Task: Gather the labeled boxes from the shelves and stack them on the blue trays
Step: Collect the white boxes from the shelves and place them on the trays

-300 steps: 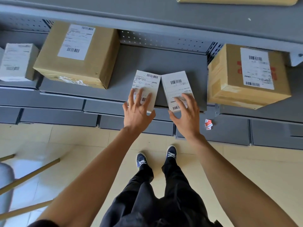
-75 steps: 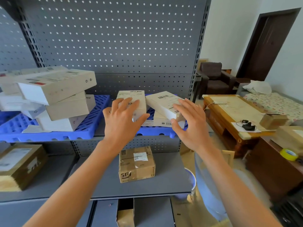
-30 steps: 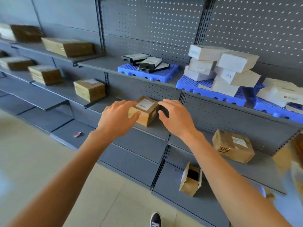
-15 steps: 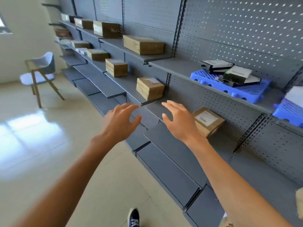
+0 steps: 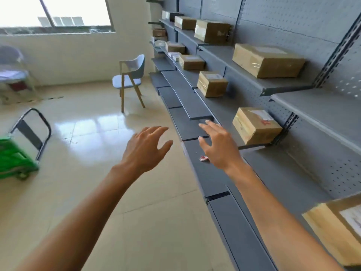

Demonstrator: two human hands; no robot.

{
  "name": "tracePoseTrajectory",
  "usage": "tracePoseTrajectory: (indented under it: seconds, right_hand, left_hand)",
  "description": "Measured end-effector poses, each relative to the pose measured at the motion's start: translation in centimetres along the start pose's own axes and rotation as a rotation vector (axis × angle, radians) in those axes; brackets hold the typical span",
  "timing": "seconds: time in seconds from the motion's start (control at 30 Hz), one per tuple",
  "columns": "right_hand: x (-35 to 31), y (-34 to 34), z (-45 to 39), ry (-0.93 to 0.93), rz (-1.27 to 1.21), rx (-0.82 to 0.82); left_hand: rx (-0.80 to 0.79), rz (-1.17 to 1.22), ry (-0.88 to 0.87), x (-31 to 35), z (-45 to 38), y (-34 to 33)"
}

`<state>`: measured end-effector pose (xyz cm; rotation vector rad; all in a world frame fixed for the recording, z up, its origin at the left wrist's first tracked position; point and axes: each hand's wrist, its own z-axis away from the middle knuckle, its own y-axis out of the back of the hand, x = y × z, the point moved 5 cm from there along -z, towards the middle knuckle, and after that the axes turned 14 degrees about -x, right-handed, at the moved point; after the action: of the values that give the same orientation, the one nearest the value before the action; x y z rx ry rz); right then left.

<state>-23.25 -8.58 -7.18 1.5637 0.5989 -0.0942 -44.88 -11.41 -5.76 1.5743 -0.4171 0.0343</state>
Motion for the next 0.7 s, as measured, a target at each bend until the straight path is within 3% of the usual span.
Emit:
tracePoseTrajectory:
  seconds: [0.4, 0.7]
  right_hand:
    - [-4.5, -1.2, -15.0, 0.175, 0.061, -0.036]
    - [-6.9, -5.5, -30.7, 0.232, 0.089, -0.077]
  left_hand:
    - [0.128, -0.022, 0.103, -8.7, -9.6, 3.4]
    - [0.131, 0.019, 0.142, -20.3, -20.5, 4.8]
